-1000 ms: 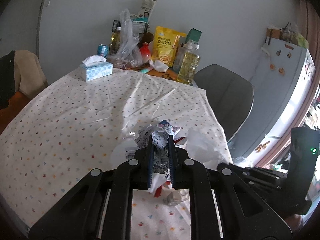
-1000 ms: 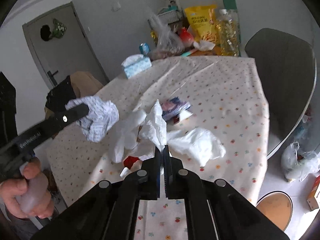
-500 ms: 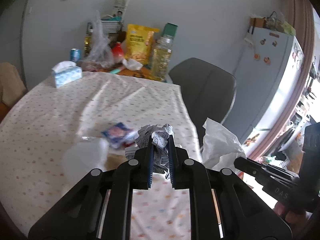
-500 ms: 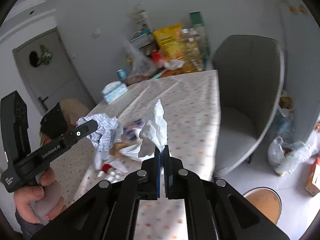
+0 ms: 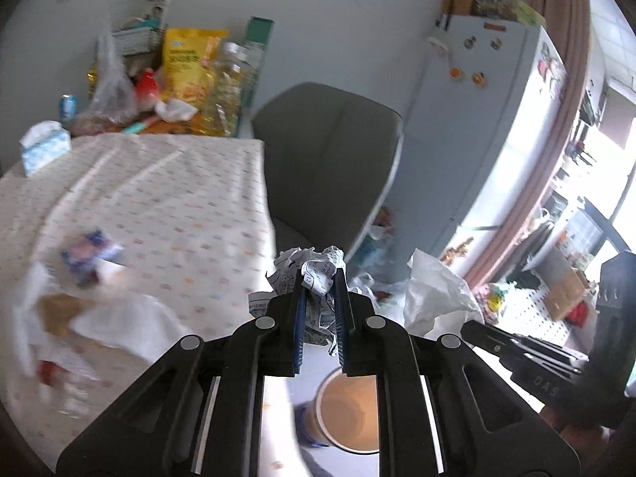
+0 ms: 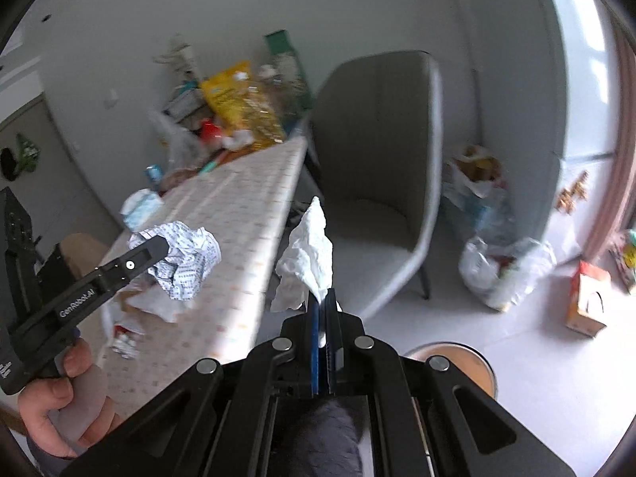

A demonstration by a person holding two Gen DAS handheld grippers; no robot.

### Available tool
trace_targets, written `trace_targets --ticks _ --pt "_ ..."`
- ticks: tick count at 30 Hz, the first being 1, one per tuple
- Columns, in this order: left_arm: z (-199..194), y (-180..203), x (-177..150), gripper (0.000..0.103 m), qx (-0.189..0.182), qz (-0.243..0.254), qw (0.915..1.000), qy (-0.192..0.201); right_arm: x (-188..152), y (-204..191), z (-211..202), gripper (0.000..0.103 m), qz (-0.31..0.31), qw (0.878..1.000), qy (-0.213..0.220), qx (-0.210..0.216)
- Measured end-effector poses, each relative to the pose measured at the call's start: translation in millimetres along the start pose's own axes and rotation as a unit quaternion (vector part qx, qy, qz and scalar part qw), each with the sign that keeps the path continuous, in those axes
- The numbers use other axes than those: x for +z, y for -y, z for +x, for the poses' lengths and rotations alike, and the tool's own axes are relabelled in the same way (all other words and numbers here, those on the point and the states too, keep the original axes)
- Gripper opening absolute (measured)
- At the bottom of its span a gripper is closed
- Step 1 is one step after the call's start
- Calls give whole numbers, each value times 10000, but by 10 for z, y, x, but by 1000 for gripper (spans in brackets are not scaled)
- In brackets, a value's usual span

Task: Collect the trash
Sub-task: 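Carry the foil with the left tool over the white bucket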

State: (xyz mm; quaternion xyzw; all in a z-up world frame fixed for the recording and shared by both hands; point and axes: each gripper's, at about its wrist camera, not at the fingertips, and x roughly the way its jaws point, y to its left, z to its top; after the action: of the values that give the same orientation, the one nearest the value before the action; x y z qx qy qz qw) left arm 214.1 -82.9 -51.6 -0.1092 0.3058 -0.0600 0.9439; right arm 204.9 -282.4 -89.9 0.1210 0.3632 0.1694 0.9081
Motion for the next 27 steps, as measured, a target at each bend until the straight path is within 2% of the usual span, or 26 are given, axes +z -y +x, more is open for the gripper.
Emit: trace_targets --ticks 3,11,25,26,27 --pt "180 224 -91 14 46 200 9998 -3 -74 314 38 4 234 9994 -107 -212" --pt "704 490 -288 13 -108 264 9982 -529 -216 801 161 4 613 9961 -267 -571" --pt "1110 519 -455 13 -41 304 9941 -1043 -631 1545 804 7 1398 9836 -680 -914" --pt "1129 520 -462 13 -48 311 9936 -1080 -637 1566 841 9 1438 9826 -723 -927" --pt "1147 526 -472 13 -41 326 9932 -1116 -664 1610 883 19 1541 9811 -793 -855"
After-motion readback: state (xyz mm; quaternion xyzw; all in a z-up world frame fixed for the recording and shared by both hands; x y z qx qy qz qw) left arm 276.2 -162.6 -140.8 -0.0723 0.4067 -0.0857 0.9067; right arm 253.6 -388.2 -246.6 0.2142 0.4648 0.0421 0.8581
